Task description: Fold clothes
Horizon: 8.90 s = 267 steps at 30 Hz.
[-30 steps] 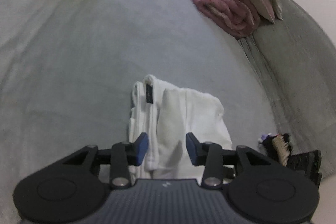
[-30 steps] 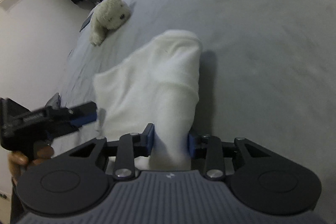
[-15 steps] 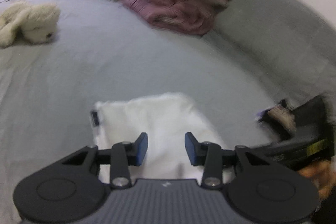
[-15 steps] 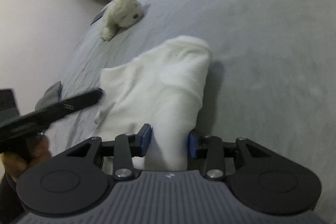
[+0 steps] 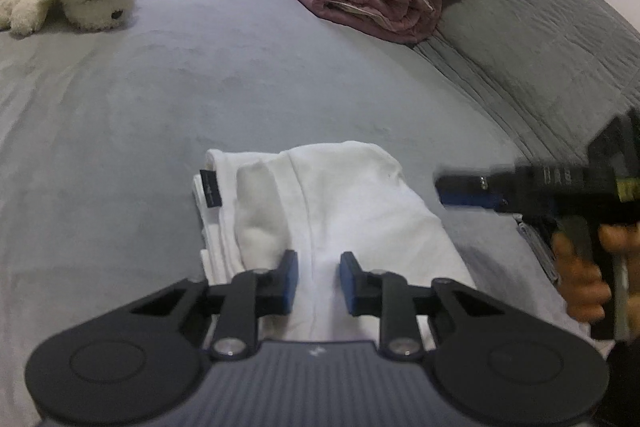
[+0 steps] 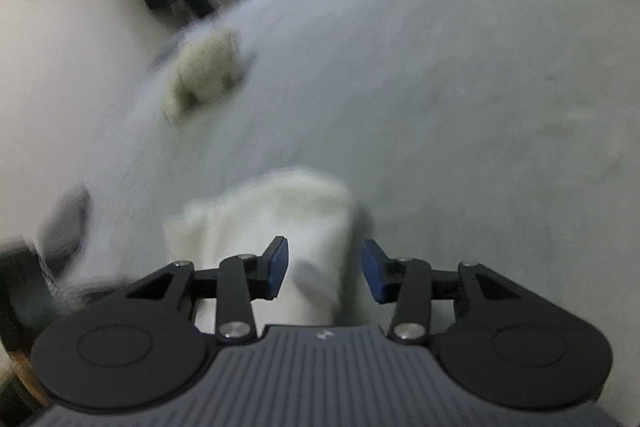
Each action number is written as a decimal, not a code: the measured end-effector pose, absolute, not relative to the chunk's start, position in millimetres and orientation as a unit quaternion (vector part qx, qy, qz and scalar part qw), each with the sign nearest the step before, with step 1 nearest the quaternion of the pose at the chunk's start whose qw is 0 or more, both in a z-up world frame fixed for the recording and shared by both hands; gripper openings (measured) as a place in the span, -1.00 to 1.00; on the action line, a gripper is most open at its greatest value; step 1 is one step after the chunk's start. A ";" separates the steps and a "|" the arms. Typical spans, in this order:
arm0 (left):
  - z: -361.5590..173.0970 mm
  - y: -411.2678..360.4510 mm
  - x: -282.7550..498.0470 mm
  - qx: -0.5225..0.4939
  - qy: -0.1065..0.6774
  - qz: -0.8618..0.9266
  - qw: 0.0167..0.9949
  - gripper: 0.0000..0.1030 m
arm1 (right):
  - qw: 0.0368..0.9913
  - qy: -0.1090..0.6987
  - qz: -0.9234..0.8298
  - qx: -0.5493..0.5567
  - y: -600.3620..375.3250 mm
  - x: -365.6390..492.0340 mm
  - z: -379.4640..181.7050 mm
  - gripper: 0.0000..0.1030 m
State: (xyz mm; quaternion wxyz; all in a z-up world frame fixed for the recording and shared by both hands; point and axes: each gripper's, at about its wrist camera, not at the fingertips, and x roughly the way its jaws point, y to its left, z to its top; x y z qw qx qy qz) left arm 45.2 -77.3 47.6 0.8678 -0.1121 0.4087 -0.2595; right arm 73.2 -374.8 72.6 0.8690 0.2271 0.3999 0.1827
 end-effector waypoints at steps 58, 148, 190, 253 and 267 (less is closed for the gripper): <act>29.8 -23.6 56.7 -0.264 0.410 -0.200 0.850 -0.60 | 0.899 0.307 0.290 -0.115 -199.5 -19.8 57.9 -0.43; 9.2 -30.8 67.9 -0.333 0.448 -0.206 0.804 -0.29 | 0.872 0.224 0.366 -0.236 -203.4 -17.5 67.8 0.04; 2.7 -30.2 75.3 -0.340 0.458 -0.212 0.794 -0.27 | 0.801 0.399 0.234 0.381 -401.9 40.8 5.2 0.07; 62.9 -99.5 30.0 -0.076 0.367 -0.102 0.922 -0.37 | 0.871 0.397 0.166 0.238 -328.1 54.8 48.3 -0.34; 62.3 -112.0 21.5 -0.031 0.359 -0.071 0.930 -0.38 | 0.885 0.393 0.169 0.183 -316.6 48.9 54.7 -0.34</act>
